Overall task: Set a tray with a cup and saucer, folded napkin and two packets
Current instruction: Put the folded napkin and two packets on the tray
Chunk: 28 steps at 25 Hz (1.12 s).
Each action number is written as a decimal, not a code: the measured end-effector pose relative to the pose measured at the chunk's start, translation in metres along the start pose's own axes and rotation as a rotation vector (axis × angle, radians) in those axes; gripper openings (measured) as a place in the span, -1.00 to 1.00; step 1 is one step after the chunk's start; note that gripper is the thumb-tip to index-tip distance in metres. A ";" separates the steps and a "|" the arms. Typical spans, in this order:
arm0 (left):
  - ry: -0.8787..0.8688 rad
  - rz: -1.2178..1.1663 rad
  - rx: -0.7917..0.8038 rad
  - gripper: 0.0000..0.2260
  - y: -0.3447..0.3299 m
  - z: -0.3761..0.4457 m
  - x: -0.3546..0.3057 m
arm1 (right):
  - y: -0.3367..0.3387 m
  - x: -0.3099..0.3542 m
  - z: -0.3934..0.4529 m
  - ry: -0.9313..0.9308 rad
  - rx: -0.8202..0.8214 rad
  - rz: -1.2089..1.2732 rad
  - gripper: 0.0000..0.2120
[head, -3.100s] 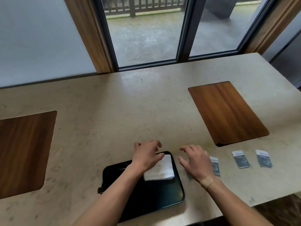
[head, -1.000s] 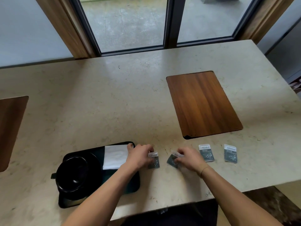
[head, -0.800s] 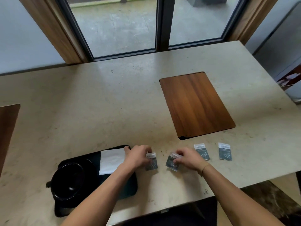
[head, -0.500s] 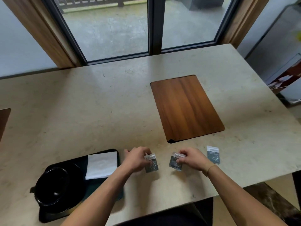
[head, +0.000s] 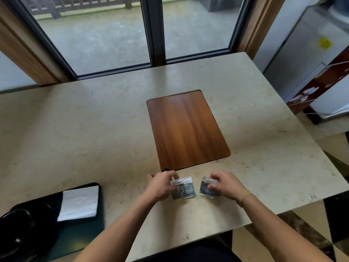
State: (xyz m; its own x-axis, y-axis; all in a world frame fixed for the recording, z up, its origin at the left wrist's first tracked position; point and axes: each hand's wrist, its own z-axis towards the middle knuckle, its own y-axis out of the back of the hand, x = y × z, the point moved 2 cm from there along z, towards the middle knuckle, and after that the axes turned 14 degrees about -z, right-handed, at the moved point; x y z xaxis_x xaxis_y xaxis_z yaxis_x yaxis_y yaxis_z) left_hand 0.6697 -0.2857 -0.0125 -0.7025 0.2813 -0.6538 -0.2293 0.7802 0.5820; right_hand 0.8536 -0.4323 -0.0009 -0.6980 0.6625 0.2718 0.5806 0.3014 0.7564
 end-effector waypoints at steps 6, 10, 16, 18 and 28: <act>0.032 -0.003 -0.009 -0.81 -0.020 0.010 -0.013 | -0.003 -0.019 0.006 0.010 0.025 0.009 -0.86; -0.006 0.116 -0.021 -0.80 -0.026 0.013 -0.019 | -0.003 -0.025 0.008 -0.014 -0.021 -0.065 -0.79; -0.053 0.251 -0.057 -0.70 -0.032 0.011 -0.021 | -0.004 -0.026 0.009 0.019 -0.097 -0.216 -0.52; -0.064 0.306 -0.080 -0.69 -0.032 0.010 -0.022 | -0.003 -0.026 0.010 0.024 -0.112 -0.249 -0.50; -0.062 0.332 -0.095 -0.68 -0.033 0.007 -0.022 | 0.007 -0.010 0.015 0.073 -0.097 -0.367 -0.56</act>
State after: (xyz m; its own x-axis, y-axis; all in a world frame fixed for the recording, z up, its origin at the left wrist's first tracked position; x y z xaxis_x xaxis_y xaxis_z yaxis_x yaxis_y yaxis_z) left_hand 0.6980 -0.3137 -0.0208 -0.7077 0.5465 -0.4477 -0.0590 0.5858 0.8083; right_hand 0.8707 -0.4263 -0.0073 -0.8820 0.4712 0.0116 0.2468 0.4406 0.8631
